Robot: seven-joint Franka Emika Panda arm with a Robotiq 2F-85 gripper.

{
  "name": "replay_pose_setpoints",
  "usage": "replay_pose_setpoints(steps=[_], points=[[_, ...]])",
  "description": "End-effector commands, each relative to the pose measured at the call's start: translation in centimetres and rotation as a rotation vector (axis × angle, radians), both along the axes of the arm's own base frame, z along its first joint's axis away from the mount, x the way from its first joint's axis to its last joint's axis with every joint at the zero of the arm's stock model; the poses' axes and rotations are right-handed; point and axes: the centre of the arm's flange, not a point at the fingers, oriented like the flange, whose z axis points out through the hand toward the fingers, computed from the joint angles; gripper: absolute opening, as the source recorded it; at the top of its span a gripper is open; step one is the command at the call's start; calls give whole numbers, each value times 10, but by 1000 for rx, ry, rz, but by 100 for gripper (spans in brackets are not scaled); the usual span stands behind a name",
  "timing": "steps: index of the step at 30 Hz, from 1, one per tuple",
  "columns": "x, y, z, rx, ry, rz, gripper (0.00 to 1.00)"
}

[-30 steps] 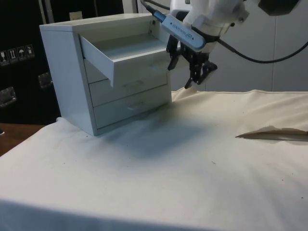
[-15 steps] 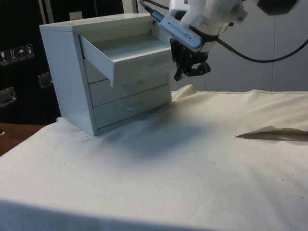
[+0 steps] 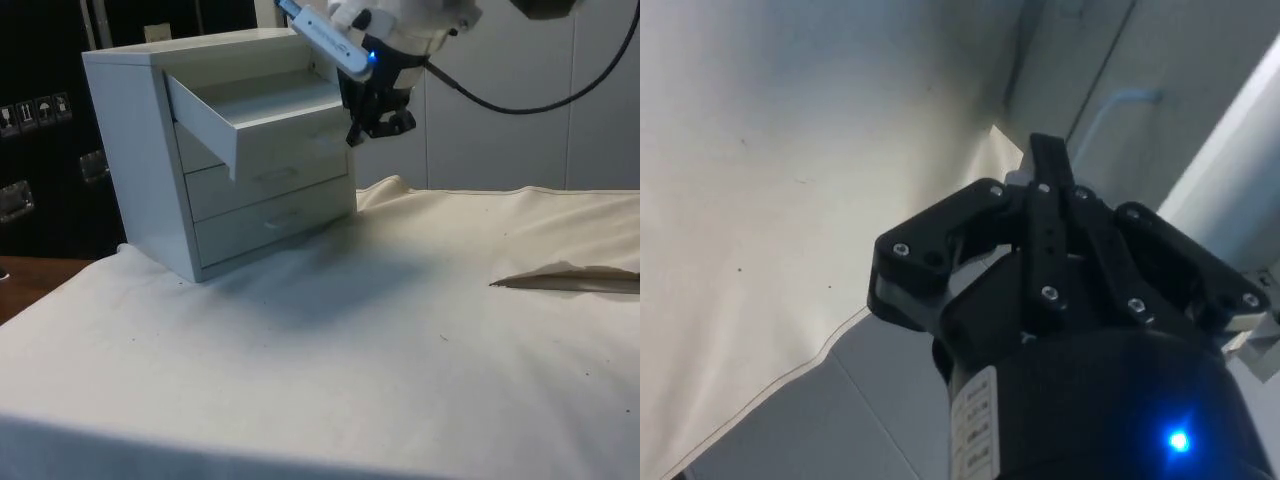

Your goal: Open the drawer, then close it.

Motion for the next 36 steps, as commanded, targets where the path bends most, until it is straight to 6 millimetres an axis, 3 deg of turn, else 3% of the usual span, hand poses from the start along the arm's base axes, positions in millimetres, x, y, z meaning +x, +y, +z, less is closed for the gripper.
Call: replay_pose_setpoints(steps=[1, 13, 19, 23, 24, 36], points=[[4, -3, 2, -5, 0, -1, 0], [24, -13, 12, -22, -13, -24, 0], [45, -19, 18, -25, -15, -30, 0], [44, -17, 19, -25, -15, -38, 0], [51, -21, 29, -30, -19, -33, 0], [66, -22, 52, -42, -45, -41, 0]])
